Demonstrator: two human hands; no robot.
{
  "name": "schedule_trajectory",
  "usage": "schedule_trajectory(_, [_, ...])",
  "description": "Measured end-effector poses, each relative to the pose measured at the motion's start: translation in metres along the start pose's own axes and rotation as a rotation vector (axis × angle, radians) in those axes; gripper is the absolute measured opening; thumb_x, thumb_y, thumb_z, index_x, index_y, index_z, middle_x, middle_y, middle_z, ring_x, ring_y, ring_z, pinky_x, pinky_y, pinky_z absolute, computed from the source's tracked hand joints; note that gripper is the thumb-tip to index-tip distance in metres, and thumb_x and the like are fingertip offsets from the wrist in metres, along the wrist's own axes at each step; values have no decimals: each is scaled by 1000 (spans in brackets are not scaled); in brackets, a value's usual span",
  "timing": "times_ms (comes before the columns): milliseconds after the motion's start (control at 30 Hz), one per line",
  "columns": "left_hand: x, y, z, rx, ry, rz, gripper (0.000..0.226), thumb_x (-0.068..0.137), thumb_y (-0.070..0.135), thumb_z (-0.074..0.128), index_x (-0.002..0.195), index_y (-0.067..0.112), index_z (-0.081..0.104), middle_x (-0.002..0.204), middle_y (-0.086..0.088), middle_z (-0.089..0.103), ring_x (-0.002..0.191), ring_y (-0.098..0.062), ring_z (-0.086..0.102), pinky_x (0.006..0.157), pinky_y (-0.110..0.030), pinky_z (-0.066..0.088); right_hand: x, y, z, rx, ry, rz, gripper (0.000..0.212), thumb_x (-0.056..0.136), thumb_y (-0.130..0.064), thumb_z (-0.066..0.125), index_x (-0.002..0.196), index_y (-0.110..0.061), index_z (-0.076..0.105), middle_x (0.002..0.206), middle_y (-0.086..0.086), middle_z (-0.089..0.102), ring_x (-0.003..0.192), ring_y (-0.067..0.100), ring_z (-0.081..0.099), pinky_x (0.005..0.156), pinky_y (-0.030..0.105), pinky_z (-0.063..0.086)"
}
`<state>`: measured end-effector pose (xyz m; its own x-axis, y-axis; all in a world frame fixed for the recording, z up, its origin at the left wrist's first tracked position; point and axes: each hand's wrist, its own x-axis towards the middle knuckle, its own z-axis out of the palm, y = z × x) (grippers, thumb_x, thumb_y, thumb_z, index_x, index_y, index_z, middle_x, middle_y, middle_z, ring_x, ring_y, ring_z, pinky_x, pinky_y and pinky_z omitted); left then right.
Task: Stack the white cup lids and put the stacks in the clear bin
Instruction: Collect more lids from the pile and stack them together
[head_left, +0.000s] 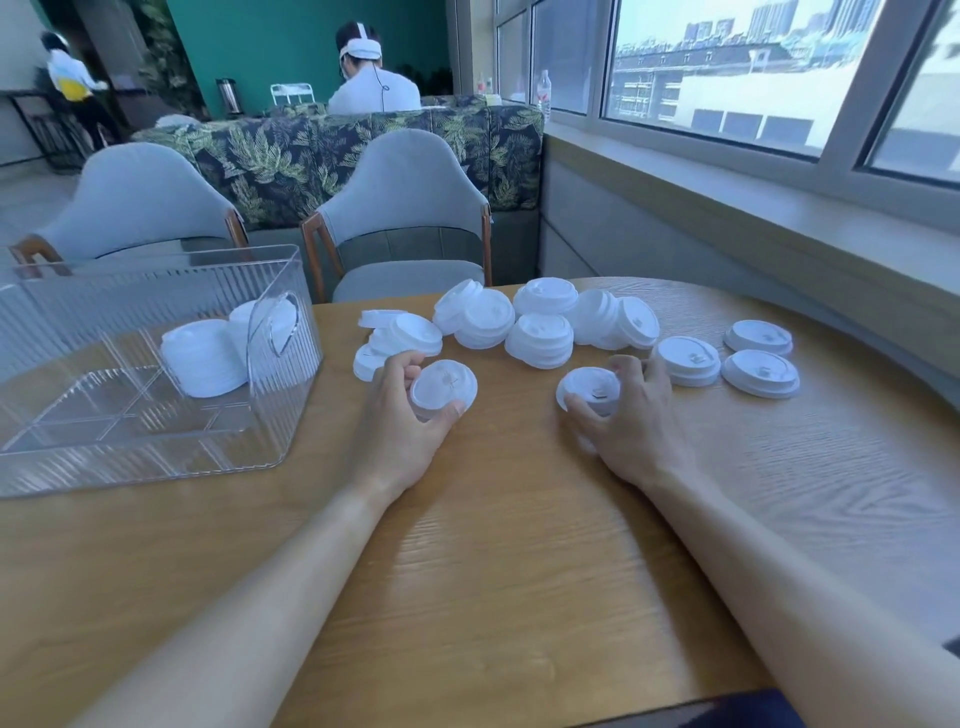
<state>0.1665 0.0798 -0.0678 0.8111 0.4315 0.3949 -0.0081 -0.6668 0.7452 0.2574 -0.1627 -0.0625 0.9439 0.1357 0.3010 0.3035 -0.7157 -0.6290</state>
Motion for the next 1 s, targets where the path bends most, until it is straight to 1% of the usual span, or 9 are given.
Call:
schedule_trajectory(100, [-9,1,-2,-30,3,-4,70,83,38,83,141,27,46,132,5,52,121,-8,52,102,-30,47,-11,-3,-1,-8,-16,-22,64,86,-57,67,134,-20,47,128,2,41,125,22,43,97,37,43])
schedule_trajectory(233, [-20,3,-6,-53,-29,8,73,82,37,84,142,28,44,131,6,52,120,-8,52,104,-33,47,-28,-9,-2,-12,-81,-47,63,84,-64,62,134,-28,45,126,-6,38,121,17,46,91,41,47])
schedule_trajectory(333, [-25,4,-8,-41,-41,9,77,79,35,86,143,29,43,125,9,51,118,-9,51,102,-36,49,-42,-13,-3,-6,-123,-77,68,83,-69,58,137,-32,41,131,-7,40,126,15,41,96,42,46])
schedule_trajectory(400, [-27,5,-8,-36,-45,2,79,77,35,86,143,29,43,122,11,51,117,-9,51,101,-37,50,-51,-15,-3,-7,-131,-121,69,82,-70,57,138,-32,41,129,-7,42,127,15,39,100,41,44])
schedule_trajectory(600, [-35,8,-11,6,-93,14,78,78,32,83,144,25,43,114,14,52,117,-10,46,101,-32,45,-70,-21,-4,-24,-165,-201,71,82,-68,56,140,-30,40,129,-9,42,129,11,34,105,38,42])
schedule_trajectory(733, [-40,5,-12,41,-130,37,80,76,39,83,144,29,41,117,15,53,119,-10,43,103,-31,43,-76,-21,-4,-30,-176,-229,68,82,-68,59,137,-34,39,125,-12,43,126,9,38,100,36,44])
schedule_trajectory(900, [-43,9,-13,71,-162,61,78,79,42,78,146,32,40,121,15,53,123,-8,39,108,-32,38,-76,-21,-6,-32,-187,-237,71,80,-71,61,137,-34,38,120,-12,42,124,9,38,101,36,44])
schedule_trajectory(933, [-43,10,-13,82,-175,60,78,79,44,76,147,33,39,122,15,53,123,-7,38,108,-33,38,-76,-21,-6,-33,-192,-235,72,79,-72,61,137,-34,38,120,-12,42,124,9,37,101,36,44])
schedule_trajectory(1000, [-44,12,-15,94,-199,54,83,74,54,69,148,35,37,125,15,52,123,-8,38,108,-35,38,-76,-22,-6,-30,-201,-230,75,78,-75,60,137,-35,38,122,-13,41,124,8,37,101,36,44])
